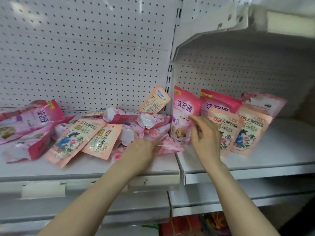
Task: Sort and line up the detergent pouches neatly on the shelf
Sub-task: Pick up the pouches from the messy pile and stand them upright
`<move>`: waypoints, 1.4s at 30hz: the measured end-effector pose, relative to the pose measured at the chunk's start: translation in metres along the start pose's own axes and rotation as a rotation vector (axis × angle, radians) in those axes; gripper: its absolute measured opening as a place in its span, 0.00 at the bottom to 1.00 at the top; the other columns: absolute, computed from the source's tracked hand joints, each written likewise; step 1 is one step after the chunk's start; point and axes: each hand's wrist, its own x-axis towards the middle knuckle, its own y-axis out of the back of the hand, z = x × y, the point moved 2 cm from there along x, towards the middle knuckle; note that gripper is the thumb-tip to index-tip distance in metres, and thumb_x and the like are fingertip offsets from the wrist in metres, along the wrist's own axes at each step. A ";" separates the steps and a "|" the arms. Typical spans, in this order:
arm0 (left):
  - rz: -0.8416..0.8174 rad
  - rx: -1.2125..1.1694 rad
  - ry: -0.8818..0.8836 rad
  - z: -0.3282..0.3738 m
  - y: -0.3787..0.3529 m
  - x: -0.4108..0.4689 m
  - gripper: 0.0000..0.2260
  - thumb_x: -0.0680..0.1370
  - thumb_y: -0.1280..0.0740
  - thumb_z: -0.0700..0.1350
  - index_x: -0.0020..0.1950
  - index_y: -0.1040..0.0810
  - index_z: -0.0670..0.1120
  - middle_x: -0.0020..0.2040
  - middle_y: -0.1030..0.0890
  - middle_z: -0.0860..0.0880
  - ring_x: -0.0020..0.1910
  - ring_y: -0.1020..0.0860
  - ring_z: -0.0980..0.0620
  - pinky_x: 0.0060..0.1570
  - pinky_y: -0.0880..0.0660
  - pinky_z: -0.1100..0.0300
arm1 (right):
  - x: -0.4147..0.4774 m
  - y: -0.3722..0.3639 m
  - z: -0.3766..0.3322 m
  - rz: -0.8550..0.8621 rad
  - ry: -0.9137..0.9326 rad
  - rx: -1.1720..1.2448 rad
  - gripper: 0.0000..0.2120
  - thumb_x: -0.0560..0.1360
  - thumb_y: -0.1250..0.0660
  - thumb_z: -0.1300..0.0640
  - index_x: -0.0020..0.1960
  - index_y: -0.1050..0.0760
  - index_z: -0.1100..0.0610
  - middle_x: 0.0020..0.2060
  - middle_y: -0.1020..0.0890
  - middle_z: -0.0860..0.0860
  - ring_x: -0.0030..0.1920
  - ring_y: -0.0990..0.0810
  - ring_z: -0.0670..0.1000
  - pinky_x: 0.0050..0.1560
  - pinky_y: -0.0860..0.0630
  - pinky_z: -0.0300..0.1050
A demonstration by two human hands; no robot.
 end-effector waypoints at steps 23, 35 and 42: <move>0.191 -0.188 -0.112 -0.029 0.024 0.056 0.19 0.76 0.32 0.40 0.67 0.24 0.45 0.66 0.23 0.48 0.63 0.25 0.46 0.57 0.29 0.57 | 0.094 0.081 -0.007 -0.274 -0.172 -0.053 0.10 0.75 0.29 0.45 0.45 0.17 0.51 0.39 0.14 0.50 0.42 0.16 0.52 0.51 0.20 0.50; 0.020 0.309 -0.047 -0.038 -0.001 0.103 0.14 0.77 0.35 0.49 0.61 0.25 0.47 0.59 0.22 0.47 0.58 0.24 0.45 0.55 0.28 0.54 | 0.072 0.059 -0.009 -0.066 0.053 -0.479 0.14 0.74 0.28 0.57 0.59 0.19 0.50 0.56 0.17 0.52 0.58 0.25 0.58 0.59 0.31 0.54; 0.200 0.189 0.121 -0.059 0.016 0.103 0.09 0.80 0.40 0.45 0.56 0.22 0.52 0.49 0.17 0.47 0.47 0.19 0.45 0.39 0.29 0.56 | 0.033 0.015 -0.043 0.007 0.172 -0.151 0.11 0.76 0.31 0.62 0.57 0.19 0.55 0.47 0.17 0.50 0.44 0.20 0.51 0.45 0.22 0.48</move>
